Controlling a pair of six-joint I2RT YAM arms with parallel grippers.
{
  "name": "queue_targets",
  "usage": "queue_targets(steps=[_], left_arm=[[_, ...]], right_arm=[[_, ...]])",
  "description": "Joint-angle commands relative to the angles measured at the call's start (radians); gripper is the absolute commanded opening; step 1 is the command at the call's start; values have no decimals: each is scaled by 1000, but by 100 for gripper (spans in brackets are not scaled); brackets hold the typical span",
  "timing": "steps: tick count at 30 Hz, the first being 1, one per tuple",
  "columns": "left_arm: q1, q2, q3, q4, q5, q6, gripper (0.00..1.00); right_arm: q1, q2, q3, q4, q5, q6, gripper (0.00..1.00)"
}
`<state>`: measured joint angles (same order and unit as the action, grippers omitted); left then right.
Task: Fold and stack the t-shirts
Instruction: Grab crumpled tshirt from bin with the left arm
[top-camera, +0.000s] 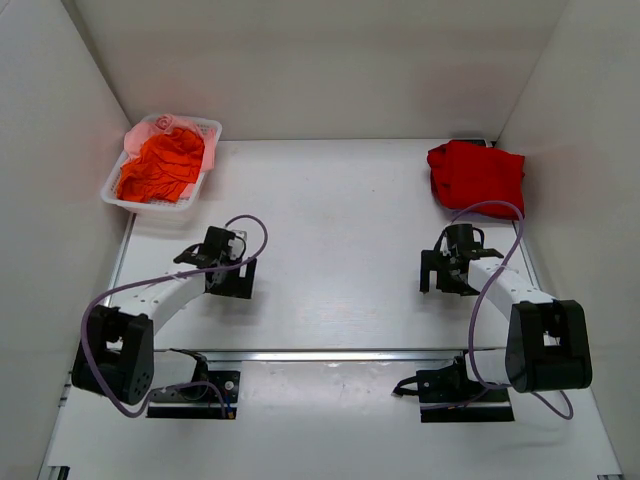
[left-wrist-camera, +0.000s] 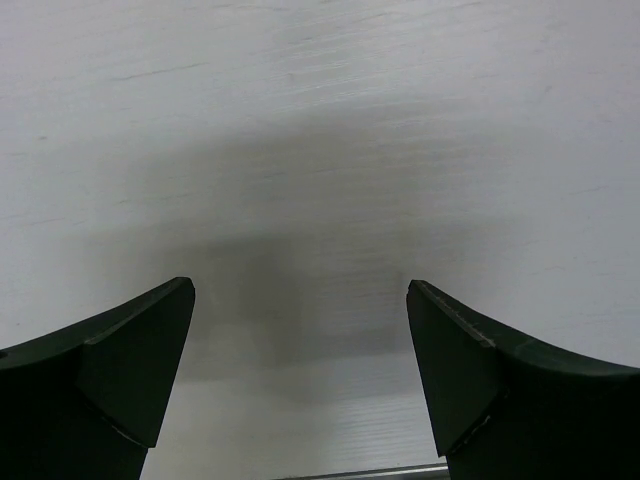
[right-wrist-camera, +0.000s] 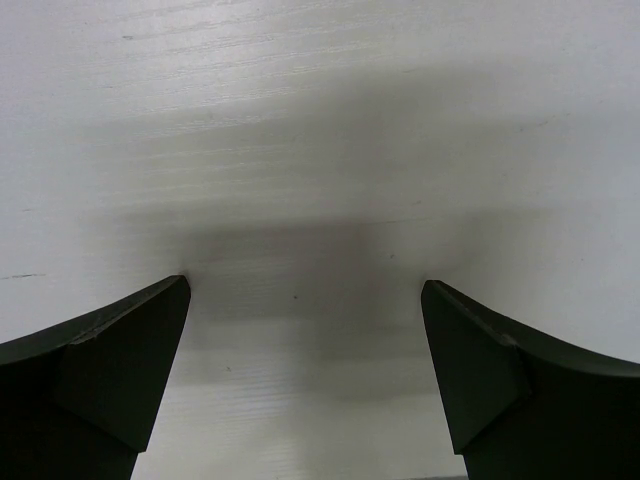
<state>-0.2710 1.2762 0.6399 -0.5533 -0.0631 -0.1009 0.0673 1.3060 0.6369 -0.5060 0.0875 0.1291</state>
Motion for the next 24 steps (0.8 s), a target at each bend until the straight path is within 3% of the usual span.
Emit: queue_targets(steps=[1,6,10,13,16,21,24], left_arm=[[-31,-58,-12,30,17,7,99],[-42,-210,-54,64,-14,-11,99],[-53,-210,-62,61,28,4,99],[-21,-221,-34,35,-26,-42,99],[146,-132,105,-52,62,-16,99],[160,153,396,-145,26,-49,99],[222,248,489,-75,172,-130,99]], right_arm=[[6,10,3,11,3,-8,99],[9,50,14,3,-11,-8,99],[14,45,10,7,-14,-9,99],[5,30,4,7,-11,-8,99],[12,22,0,9,-11,-12,99],[23,33,6,7,-22,-13,100],[11,27,0,14,-61,3,99]])
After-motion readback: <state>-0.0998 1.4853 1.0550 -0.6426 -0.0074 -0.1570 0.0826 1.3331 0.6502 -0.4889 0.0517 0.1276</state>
